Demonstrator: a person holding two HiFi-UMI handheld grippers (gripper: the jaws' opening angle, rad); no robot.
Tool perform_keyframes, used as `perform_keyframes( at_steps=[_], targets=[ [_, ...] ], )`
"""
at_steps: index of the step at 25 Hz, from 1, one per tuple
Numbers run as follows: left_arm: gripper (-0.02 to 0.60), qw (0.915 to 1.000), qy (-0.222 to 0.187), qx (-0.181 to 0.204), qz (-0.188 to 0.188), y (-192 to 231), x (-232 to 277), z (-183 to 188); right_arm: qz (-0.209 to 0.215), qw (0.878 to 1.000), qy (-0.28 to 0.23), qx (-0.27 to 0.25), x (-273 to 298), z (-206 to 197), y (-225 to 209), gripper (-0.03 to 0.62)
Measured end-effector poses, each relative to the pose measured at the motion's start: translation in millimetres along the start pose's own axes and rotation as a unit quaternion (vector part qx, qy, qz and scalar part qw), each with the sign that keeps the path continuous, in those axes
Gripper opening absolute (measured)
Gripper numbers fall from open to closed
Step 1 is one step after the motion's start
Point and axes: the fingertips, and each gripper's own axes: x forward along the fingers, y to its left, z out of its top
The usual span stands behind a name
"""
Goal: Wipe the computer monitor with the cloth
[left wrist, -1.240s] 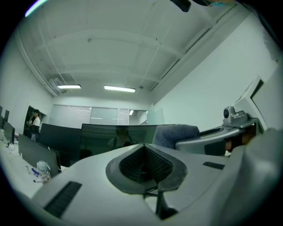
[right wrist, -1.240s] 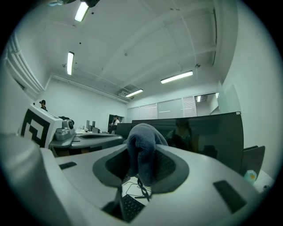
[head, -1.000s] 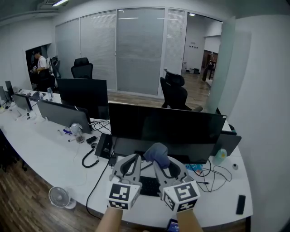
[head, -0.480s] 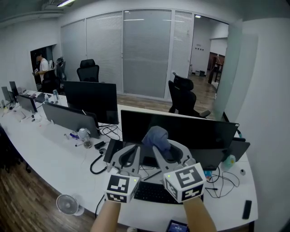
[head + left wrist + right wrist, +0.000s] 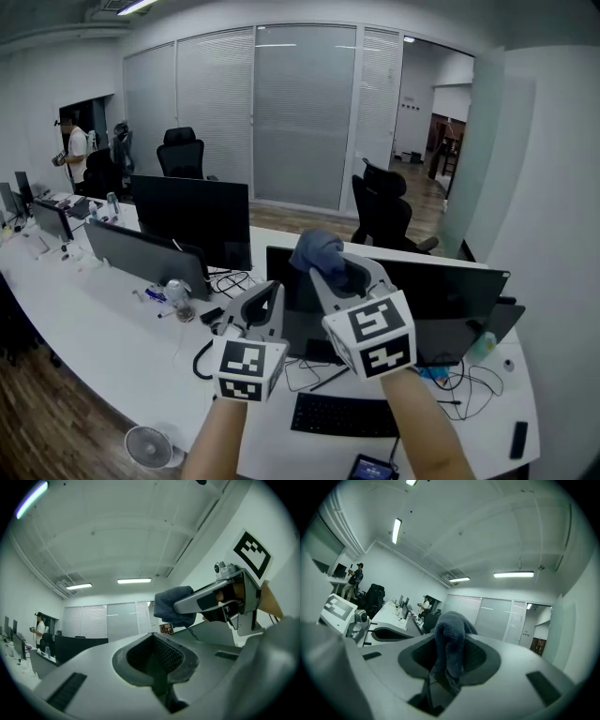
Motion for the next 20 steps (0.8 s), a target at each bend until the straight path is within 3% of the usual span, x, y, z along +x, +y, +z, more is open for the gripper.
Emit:
perform_keyframes(
  at_steps=[12, 20],
  targets=[
    [0.008, 0.9998, 0.017, 0.006, -0.001, 49, 30, -26, -0.018, 0.996, 0.057, -0.064, 90, -17, 15, 0.129],
    [0.008, 0.9998, 0.015, 0.001, -0.014, 65, 47, -37, -0.039, 0.980, 0.115, -0.158, 123, -34, 13, 0.129]
  ],
)
